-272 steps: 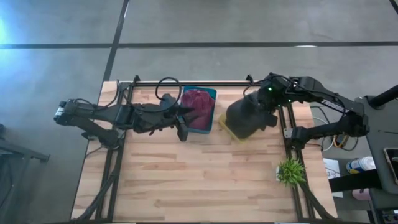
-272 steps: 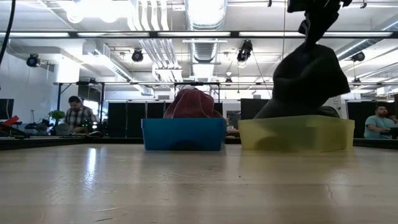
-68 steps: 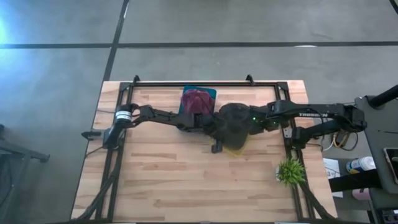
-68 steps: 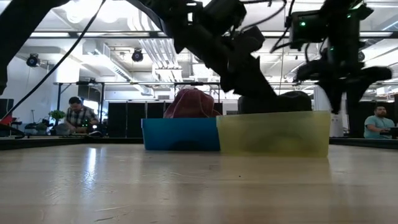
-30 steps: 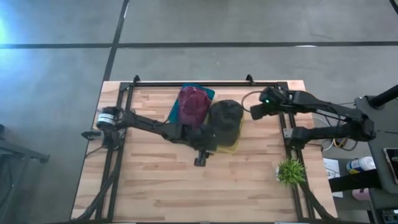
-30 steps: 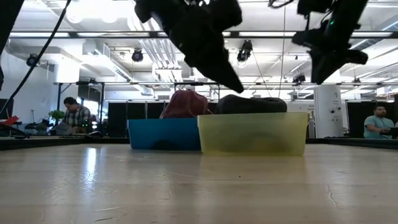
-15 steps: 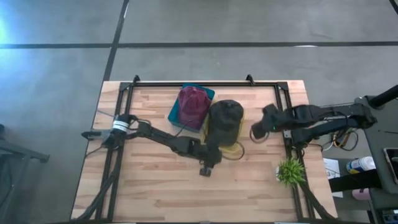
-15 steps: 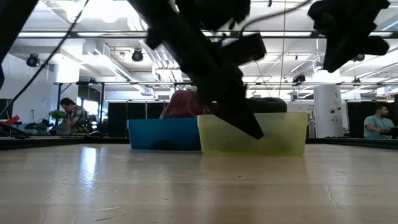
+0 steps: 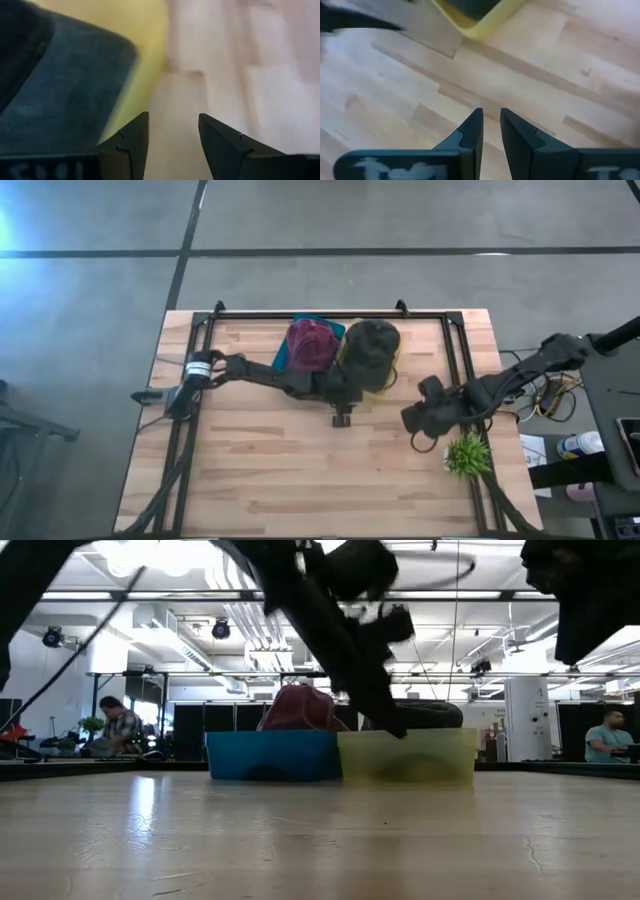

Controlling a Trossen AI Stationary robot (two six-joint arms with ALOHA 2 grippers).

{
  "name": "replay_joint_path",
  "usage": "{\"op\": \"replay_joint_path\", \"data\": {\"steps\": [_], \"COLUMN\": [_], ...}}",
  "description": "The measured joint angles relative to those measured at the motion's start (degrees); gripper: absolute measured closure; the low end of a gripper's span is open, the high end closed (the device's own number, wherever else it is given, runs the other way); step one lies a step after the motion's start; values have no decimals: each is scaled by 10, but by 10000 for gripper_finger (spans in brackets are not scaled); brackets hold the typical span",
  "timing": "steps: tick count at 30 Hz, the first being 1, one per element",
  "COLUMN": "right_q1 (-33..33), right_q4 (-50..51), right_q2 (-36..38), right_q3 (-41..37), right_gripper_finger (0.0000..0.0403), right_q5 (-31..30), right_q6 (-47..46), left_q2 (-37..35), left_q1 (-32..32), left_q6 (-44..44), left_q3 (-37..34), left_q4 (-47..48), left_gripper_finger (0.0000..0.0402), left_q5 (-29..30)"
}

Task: Pick & Place hat
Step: Adjust the bins on the table

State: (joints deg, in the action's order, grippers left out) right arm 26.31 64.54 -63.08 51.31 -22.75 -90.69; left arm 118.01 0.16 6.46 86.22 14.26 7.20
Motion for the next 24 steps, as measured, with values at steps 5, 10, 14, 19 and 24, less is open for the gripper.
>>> {"op": "replay_joint_path", "data": {"steps": [5,10,14,19,24], "right_q1": [21,26,26,25,0], "right_q4": [-19,-68,-97,-109,-108], "right_q2": [-37,-88,-132,-174,-193], "right_q3": [0,0,0,0,0], "right_gripper_finger": [339,339,339,339,339], "right_q5": [6,43,72,77,78], "right_q6": [-13,11,22,26,3], "left_q2": [-76,-188,-287,-388,-438], "left_q1": [-51,-92,-84,-39,60], "left_q6": [15,-66,-211,-245,-236], "left_q3": [-13,-94,-204,-330,-415], "left_q4": [127,239,298,306,312], "left_gripper_finger": [236,236,236,236,236], "left_q5": [22,129,168,215,218]}}
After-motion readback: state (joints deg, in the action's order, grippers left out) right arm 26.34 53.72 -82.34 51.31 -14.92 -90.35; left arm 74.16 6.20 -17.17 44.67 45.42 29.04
